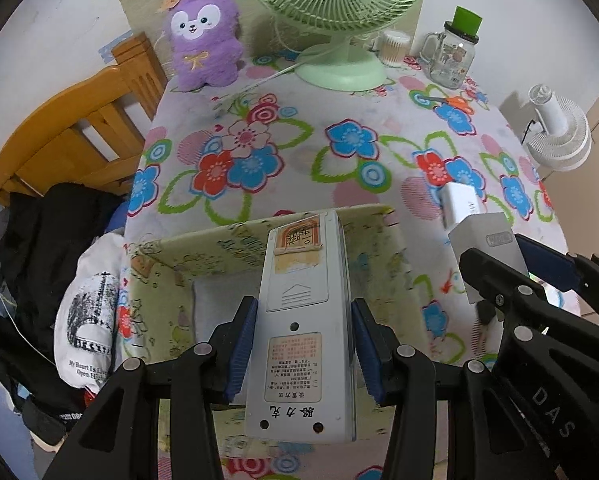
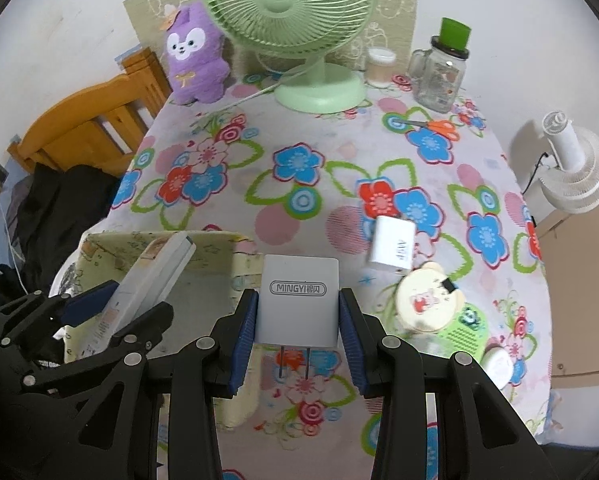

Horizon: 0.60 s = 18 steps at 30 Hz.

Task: Organize rigid objects
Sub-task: 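Carry the white device with the left gripper while the right gripper carries the charger toward the yellow box, then open the left gripper over the yellow box while the right gripper releases the charger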

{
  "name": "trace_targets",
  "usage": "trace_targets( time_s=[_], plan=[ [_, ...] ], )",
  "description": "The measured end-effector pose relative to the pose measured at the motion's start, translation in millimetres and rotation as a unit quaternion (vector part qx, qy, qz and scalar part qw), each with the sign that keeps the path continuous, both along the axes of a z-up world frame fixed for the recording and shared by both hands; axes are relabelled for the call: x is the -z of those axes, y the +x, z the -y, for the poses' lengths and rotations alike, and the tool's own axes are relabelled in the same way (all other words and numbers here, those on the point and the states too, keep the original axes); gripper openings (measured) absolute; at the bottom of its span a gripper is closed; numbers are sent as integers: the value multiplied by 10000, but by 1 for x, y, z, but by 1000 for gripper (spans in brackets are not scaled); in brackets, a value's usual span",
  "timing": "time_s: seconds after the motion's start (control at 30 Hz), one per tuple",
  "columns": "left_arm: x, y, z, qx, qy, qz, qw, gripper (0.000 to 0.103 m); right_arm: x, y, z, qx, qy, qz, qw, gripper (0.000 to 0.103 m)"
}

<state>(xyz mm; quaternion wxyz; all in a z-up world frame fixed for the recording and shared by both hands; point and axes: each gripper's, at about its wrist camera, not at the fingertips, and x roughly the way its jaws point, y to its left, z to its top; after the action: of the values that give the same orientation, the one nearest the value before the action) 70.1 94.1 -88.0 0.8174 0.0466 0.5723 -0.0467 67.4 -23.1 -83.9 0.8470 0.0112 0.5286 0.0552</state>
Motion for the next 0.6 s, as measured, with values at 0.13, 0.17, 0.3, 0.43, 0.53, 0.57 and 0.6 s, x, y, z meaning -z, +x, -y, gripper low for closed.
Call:
trace_targets(
  time_s=[0.13,0.17,0.3,0.43,0.53,0.57,0.6],
  plan=[
    [8,0,-11,18,97,-22,9999,48,6,2,-17,-74,-38,-64,9999,43],
    [10,0,-13,18,121,-25,9999,48,7,3,-20,-89,-54,-77,9999,43],
    [21,2,-22,5,101,-130,9999,48,14,6,-32,-129,-115,-151,9997,43],
    [31,3,-27,60,94,-226,9997,48,18,8,-42,-149,-174,-189,9996,43],
    [40,5,-29,123,60,-387,9992,48,19,11,-48,-164,-237,-169,9994,43],
    [42,5,-30,127,58,-409,9991,48,19,12,-50,-180,-239,-165,9994,43],
    [44,5,-31,134,59,-415,9990,48,19,13,-52,-192,-236,-160,9994,43]
  ],
)
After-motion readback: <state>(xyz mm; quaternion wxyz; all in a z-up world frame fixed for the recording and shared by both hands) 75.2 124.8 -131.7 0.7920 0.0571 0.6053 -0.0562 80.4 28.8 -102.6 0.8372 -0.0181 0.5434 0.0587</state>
